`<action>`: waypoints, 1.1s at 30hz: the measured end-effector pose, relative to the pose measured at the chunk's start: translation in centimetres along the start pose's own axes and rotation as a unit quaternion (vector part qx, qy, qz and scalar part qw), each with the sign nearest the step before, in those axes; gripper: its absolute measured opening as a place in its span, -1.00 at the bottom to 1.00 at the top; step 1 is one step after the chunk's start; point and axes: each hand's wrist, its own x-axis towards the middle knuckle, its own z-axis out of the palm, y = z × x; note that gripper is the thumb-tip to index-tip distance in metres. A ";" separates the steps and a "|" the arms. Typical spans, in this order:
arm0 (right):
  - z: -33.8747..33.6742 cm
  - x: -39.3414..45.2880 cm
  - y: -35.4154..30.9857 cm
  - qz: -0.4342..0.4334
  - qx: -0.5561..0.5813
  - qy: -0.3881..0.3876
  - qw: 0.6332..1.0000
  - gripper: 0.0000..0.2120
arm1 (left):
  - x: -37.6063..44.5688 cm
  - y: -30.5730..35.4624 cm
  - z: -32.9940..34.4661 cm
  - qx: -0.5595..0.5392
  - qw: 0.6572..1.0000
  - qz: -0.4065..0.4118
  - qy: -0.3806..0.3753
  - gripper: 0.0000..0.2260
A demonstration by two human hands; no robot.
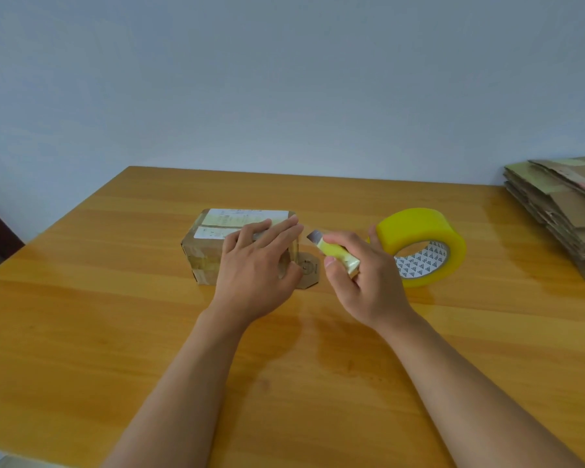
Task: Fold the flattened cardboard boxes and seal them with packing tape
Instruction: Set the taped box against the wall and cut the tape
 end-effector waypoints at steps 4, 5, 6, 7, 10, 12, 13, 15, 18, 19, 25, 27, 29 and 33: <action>-0.2 0.0 0.0 0.009 0.007 0.009 1.000 -0.68 | 0.0 -0.1 0.0 0.003 1.000 0.001 0.005 -0.51; -0.2 0.0 0.0 0.008 0.006 0.008 1.000 -0.68 | 0.0 0.0 0.0 0.005 1.000 0.001 0.005 -0.51; -0.2 0.0 -0.1 0.005 0.002 0.005 1.000 -0.68 | 0.0 0.0 0.0 0.008 1.000 0.001 0.003 -0.51; -0.1 0.0 -0.2 0.002 -0.002 0.001 1.000 -0.68 | 0.0 0.0 0.0 0.010 1.000 0.000 0.001 -0.51; 0.1 0.0 -0.4 -0.009 -0.011 -0.011 1.000 -0.67 | 0.0 0.1 -0.1 0.010 1.000 -0.003 0.000 -0.51; 0.3 0.0 -0.5 -0.013 -0.022 -0.019 1.000 -0.66 | 0.0 0.1 -0.1 0.008 1.000 -0.002 -0.001 -0.51; 0.3 0.0 -0.5 -0.013 -0.027 -0.023 0.999 -0.65 | 0.0 0.1 -0.1 0.007 1.000 -0.002 -0.001 -0.51; 0.3 0.0 -0.5 -0.011 -0.031 -0.032 0.999 -0.64 | 0.0 0.1 -0.2 0.006 1.000 -0.002 -0.002 -0.50; 0.2 0.1 -0.5 -0.001 -0.034 -0.050 0.998 -0.62 | 0.0 0.1 -0.2 0.006 1.000 -0.003 -0.004 -0.50; 0.1 0.0 -0.5 0.001 -0.045 -0.061 0.997 -0.61 | 0.0 0.1 -0.2 0.007 1.000 -0.003 -0.005 -0.50; -0.2 -0.2 -0.6 0.015 -0.046 -0.077 0.996 -0.60 | 0.0 0.2 -0.3 0.007 1.000 -0.006 -0.014 -0.48; -0.5 -0.2 -0.6 0.034 0.014 -0.053 0.998 -0.64 | 0.1 0.3 -0.4 0.004 1.000 -0.009 -0.019 -0.47; -1.1 -0.2 -0.9 0.066 0.090 -0.029 0.993 -0.72 | 0.1 0.3 -0.4 0.002 1.000 -0.011 -0.024 -0.46; -2.4 -0.1 -2.0 0.158 0.180 -0.022 0.971 -0.84 | 0.0 0.4 -0.7 -0.008 1.000 -0.012 -0.026 -0.45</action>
